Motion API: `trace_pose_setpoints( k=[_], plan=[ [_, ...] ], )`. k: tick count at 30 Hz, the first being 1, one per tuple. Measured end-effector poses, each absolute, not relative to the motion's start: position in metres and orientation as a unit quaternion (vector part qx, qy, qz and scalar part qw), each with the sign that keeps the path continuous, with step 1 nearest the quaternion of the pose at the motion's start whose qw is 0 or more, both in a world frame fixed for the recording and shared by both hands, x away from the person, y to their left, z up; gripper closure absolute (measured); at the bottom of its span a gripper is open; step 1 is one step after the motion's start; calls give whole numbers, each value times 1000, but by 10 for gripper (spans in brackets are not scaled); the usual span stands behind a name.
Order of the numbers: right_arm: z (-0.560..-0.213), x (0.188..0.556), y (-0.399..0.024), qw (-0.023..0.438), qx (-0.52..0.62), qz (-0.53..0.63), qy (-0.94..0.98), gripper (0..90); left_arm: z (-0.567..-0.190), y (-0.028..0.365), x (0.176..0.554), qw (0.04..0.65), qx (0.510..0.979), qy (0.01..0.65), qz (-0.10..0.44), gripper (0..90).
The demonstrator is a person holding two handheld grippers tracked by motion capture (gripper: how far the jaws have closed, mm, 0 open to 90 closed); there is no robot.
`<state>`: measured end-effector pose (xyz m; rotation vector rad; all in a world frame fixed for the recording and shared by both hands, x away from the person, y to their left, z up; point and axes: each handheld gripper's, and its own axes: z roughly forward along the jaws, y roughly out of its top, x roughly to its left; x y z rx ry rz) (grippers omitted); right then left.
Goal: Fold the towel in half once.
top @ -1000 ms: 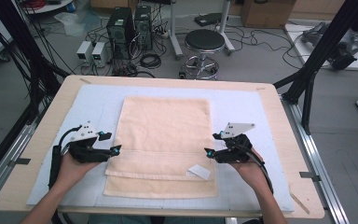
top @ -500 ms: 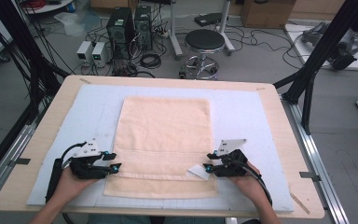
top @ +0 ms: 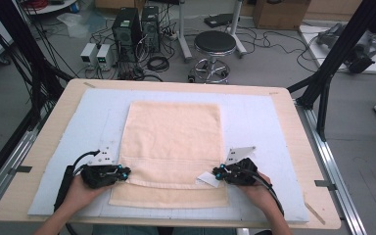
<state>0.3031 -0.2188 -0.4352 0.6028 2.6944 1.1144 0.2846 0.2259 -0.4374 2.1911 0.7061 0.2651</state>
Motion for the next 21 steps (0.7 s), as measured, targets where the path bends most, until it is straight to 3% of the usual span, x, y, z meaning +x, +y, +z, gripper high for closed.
trace_pose_setpoints(
  k=[21],
  plan=[
    [-391,294,-227,91,180,401,894,870,-396,239,268,454,840,271,122,861]
  ],
)
